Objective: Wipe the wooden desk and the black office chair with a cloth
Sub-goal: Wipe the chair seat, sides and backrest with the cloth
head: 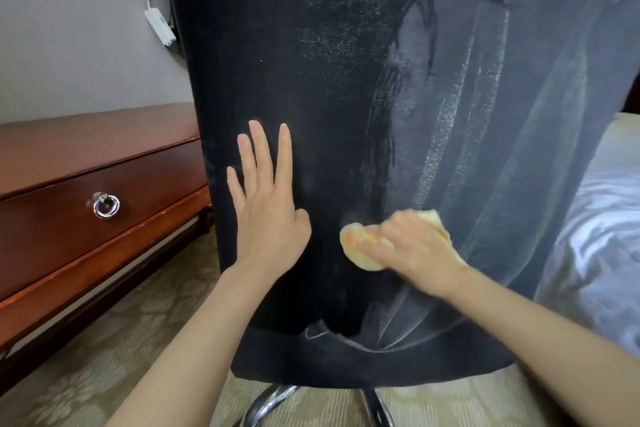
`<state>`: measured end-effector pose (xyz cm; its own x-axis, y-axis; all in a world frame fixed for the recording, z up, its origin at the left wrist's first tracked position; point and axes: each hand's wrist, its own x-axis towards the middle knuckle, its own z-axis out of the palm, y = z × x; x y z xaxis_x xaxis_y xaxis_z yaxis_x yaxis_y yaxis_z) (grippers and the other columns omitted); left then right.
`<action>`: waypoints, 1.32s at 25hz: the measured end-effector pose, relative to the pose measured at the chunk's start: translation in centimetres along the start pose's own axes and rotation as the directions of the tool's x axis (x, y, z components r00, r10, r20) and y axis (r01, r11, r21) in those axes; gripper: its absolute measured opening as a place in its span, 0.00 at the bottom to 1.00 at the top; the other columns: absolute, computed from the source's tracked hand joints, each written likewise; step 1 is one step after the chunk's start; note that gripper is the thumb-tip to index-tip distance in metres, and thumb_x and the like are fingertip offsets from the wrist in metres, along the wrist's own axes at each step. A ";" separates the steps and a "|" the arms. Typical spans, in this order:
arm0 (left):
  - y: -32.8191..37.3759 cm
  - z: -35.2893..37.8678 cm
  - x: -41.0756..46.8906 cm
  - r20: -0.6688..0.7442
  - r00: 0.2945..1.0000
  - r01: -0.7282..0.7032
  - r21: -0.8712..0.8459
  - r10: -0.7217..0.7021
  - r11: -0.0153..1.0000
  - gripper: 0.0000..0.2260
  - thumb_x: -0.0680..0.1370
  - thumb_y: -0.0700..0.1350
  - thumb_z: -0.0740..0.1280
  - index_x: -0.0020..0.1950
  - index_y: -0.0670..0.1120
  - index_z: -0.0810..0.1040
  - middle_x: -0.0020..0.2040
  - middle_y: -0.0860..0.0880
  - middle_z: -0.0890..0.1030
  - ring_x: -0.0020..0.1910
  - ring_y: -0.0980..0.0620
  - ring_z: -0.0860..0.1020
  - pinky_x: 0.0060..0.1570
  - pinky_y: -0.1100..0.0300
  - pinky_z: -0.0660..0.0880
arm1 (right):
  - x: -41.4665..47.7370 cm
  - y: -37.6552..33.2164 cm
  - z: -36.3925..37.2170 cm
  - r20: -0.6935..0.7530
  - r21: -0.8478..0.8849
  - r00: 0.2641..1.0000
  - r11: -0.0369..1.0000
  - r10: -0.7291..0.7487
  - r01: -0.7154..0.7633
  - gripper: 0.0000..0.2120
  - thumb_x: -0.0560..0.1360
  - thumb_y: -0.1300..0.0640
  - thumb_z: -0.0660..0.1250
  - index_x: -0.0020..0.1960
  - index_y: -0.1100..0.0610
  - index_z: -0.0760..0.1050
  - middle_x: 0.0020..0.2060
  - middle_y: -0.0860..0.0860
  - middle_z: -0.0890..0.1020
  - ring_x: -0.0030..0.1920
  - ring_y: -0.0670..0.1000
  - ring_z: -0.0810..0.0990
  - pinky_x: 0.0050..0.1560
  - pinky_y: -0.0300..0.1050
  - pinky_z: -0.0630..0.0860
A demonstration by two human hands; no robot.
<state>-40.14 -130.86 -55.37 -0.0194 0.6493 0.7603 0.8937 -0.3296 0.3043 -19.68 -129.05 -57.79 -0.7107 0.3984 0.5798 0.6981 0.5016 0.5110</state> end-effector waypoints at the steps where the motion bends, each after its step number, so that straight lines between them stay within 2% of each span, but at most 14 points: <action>1: 0.0 0.2 0.1 0.009 1.000 -0.003 -0.001 0.003 1.000 0.49 0.70 0.32 0.63 0.74 0.55 0.31 0.75 0.49 0.28 0.72 0.50 0.27 0.69 0.49 0.32 | 1.1 1.0 -1.2 -0.078 0.046 0.995 0.997 0.064 -0.060 0.19 0.63 0.64 0.60 0.43 0.46 0.56 0.23 0.48 0.56 0.23 0.50 0.55 0.24 0.43 0.48; 3: 0.0 0.3 0.3 0.033 0.999 -0.015 0.001 0.015 1.000 0.50 0.70 0.33 0.64 0.73 0.56 0.28 0.72 0.51 0.25 0.70 0.50 0.25 0.68 0.49 0.31 | 2.8 2.7 -3.4 -0.206 0.096 0.963 0.983 0.176 -0.159 0.13 0.67 0.60 0.59 0.45 0.44 0.73 0.28 0.50 0.71 0.29 0.50 0.65 0.32 0.44 0.58; 5: -0.2 0.3 0.4 0.053 0.998 -0.026 0.024 0.025 0.999 0.51 0.71 0.35 0.65 0.71 0.57 0.26 0.70 0.52 0.23 0.70 0.50 0.24 0.67 0.50 0.30 | 4.6 4.5 -5.3 -0.342 0.069 0.910 0.972 0.236 -0.226 0.17 0.68 0.61 0.57 0.50 0.56 0.81 0.39 0.59 0.78 0.36 0.60 0.75 0.39 0.43 0.60; 9: -0.8 -0.1 0.4 0.072 0.996 -0.049 0.051 0.046 0.997 0.51 0.72 0.39 0.67 0.71 0.58 0.25 0.71 0.53 0.23 0.71 0.51 0.26 0.66 0.52 0.29 | 9.6 6.4 -9.0 -0.523 0.190 0.768 0.929 0.370 -0.318 0.15 0.68 0.71 0.66 0.53 0.62 0.80 0.44 0.64 0.77 0.45 0.65 0.74 0.45 0.53 0.70; 12: -1.1 -0.4 0.1 0.051 0.998 -0.053 0.077 0.049 0.996 0.49 0.72 0.41 0.67 0.73 0.58 0.28 0.74 0.52 0.26 0.73 0.50 0.28 0.69 0.51 0.31 | 12.0 5.4 -9.3 -0.644 0.255 0.632 0.900 0.431 -0.354 0.11 0.69 0.68 0.65 0.49 0.60 0.80 0.40 0.60 0.76 0.42 0.62 0.72 0.43 0.52 0.68; 13: -1.0 -0.5 0.1 0.039 0.998 -0.050 0.082 0.047 0.995 0.49 0.72 0.42 0.67 0.74 0.56 0.31 0.75 0.51 0.28 0.73 0.49 0.29 0.70 0.50 0.33 | 12.2 4.7 -8.6 -0.657 0.228 0.624 0.900 0.424 -0.371 0.12 0.68 0.69 0.65 0.49 0.60 0.80 0.39 0.60 0.75 0.40 0.60 0.71 0.42 0.50 0.66; 15: -1.0 -0.9 0.4 -0.007 0.999 -0.043 0.081 0.043 0.996 0.48 0.71 0.46 0.70 0.77 0.54 0.36 0.76 0.48 0.30 0.74 0.46 0.30 0.70 0.48 0.35 | 11.5 2.5 -6.4 -0.641 0.091 0.706 0.943 0.301 -0.320 0.15 0.67 0.71 0.64 0.50 0.60 0.78 0.35 0.58 0.72 0.36 0.56 0.68 0.37 0.48 0.60; 18: -0.8 -2.3 2.2 -0.053 0.992 -0.109 0.117 0.116 0.987 0.50 0.69 0.60 0.71 0.78 0.50 0.40 0.76 0.44 0.33 0.75 0.42 0.33 0.70 0.44 0.37 | 7.6 -0.5 -2.1 -0.511 -0.051 0.858 0.996 0.037 -0.074 0.12 0.69 0.70 0.64 0.48 0.59 0.81 0.32 0.55 0.72 0.33 0.54 0.68 0.34 0.48 0.61; 21: -0.4 -3.2 3.5 0.078 0.952 -0.306 0.242 0.296 0.921 0.54 0.63 0.71 0.61 0.78 0.48 0.39 0.76 0.41 0.34 0.74 0.40 0.33 0.70 0.41 0.36 | 3.9 -1.6 0.8 -0.391 -0.065 0.920 0.997 0.012 -0.040 0.14 0.70 0.69 0.63 0.49 0.57 0.82 0.31 0.53 0.71 0.31 0.53 0.66 0.35 0.47 0.61; 23: 0.1 -3.3 3.8 0.134 0.936 -0.348 0.244 0.324 0.905 0.58 0.61 0.71 0.65 0.77 0.50 0.35 0.76 0.42 0.32 0.74 0.41 0.31 0.69 0.42 0.34 | 1.9 -1.2 1.5 -0.338 -0.096 0.941 0.995 -0.021 -0.012 0.16 0.71 0.70 0.59 0.52 0.57 0.79 0.30 0.51 0.69 0.31 0.52 0.65 0.34 0.46 0.60; 26: 0.4 -3.1 4.3 0.092 0.956 -0.294 0.237 0.280 0.926 0.64 0.59 0.63 0.77 0.76 0.50 0.33 0.75 0.43 0.30 0.74 0.43 0.31 0.70 0.43 0.35 | -0.1 0.4 0.9 -0.264 -0.191 0.958 0.980 -0.109 0.059 0.17 0.70 0.72 0.53 0.52 0.56 0.71 0.29 0.50 0.70 0.29 0.51 0.61 0.34 0.44 0.57; 28: 0.4 -3.0 4.6 0.050 0.967 -0.254 0.235 0.249 0.938 0.65 0.59 0.61 0.79 0.76 0.48 0.32 0.75 0.44 0.30 0.75 0.44 0.32 0.70 0.45 0.37 | -0.6 1.9 0.0 -0.258 -0.190 0.964 0.982 -0.068 0.018 0.16 0.73 0.71 0.49 0.51 0.54 0.68 0.27 0.50 0.68 0.31 0.52 0.55 0.36 0.45 0.53; 31: -0.1 -3.2 4.8 0.012 0.968 -0.241 0.313 0.250 0.919 0.64 0.59 0.62 0.78 0.76 0.44 0.35 0.76 0.42 0.34 0.76 0.43 0.37 0.72 0.44 0.43 | 1.0 4.7 -2.3 -0.275 0.035 0.913 0.952 0.302 -0.304 0.08 0.78 0.55 0.52 0.49 0.47 0.70 0.28 0.43 0.68 0.31 0.51 0.64 0.37 0.42 0.60; 33: -0.4 -3.7 5.3 -0.017 0.966 -0.227 0.431 0.259 0.873 0.64 0.58 0.67 0.75 0.77 0.41 0.38 0.77 0.39 0.37 0.76 0.39 0.38 0.71 0.39 0.46 | 3.1 6.5 -4.9 -0.367 0.072 0.866 0.938 0.340 -0.338 0.12 0.71 0.60 0.61 0.52 0.50 0.74 0.33 0.49 0.76 0.33 0.52 0.68 0.38 0.43 0.65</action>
<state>-42.31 -129.81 -49.29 0.2049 0.5297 0.8230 0.9782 -0.1396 -0.1537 -16.89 -128.32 -49.56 -0.3458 0.2339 0.9087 0.8891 0.3911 0.2377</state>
